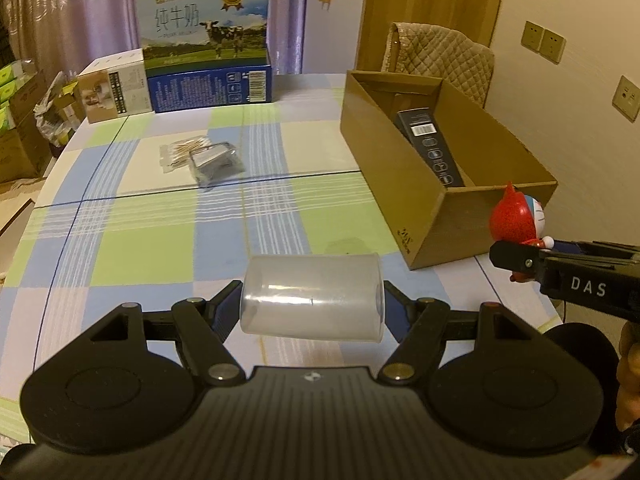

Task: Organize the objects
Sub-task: 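Lower the cup and figure with both tools into the cardboard box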

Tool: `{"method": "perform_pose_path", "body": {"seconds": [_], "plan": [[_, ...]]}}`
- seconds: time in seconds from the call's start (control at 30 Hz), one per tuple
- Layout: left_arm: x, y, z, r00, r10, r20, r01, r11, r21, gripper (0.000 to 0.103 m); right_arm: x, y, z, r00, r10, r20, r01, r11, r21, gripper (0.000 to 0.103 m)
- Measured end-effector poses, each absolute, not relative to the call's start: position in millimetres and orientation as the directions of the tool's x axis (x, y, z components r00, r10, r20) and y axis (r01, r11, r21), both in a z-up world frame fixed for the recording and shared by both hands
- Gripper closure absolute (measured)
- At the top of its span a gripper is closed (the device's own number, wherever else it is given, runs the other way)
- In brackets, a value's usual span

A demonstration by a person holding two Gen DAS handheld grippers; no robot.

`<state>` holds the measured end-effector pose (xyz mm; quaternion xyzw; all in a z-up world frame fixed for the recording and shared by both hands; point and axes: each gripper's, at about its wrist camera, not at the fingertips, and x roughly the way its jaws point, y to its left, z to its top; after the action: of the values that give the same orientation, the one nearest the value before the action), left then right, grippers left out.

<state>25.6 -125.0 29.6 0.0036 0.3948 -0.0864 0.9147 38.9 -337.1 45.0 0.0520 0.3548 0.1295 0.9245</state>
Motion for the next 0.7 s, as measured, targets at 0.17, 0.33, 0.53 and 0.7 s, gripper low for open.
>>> {"method": "perform_pose_path", "body": {"seconds": [0.17, 0.33, 0.53, 0.7], "plan": [[29, -134, 32, 0.673, -0.166, -0.721, 0.180, 0.982, -0.058, 0.035, 39, -345, 46, 0.721, 0.265, -0.640, -0.187, 0.964, 0.188, 0.064], [31, -144, 33, 0.671, -0.180, -0.719, 0.203, 0.978, -0.055, 0.035, 40, -356, 47, 0.728, 0.250, -0.639, -0.167, 0.968, 0.188, 0.064], [35, -157, 38, 0.674, -0.206, -0.709, 0.237, 0.970, -0.057, 0.035, 41, -368, 51, 0.738, 0.225, -0.636, -0.143, 0.974, 0.178, 0.064], [41, -172, 45, 0.678, -0.237, -0.696, 0.276, 0.959, -0.058, 0.035, 44, -381, 56, 0.750, 0.199, -0.631, -0.117, 0.979, 0.169, 0.064]]}}
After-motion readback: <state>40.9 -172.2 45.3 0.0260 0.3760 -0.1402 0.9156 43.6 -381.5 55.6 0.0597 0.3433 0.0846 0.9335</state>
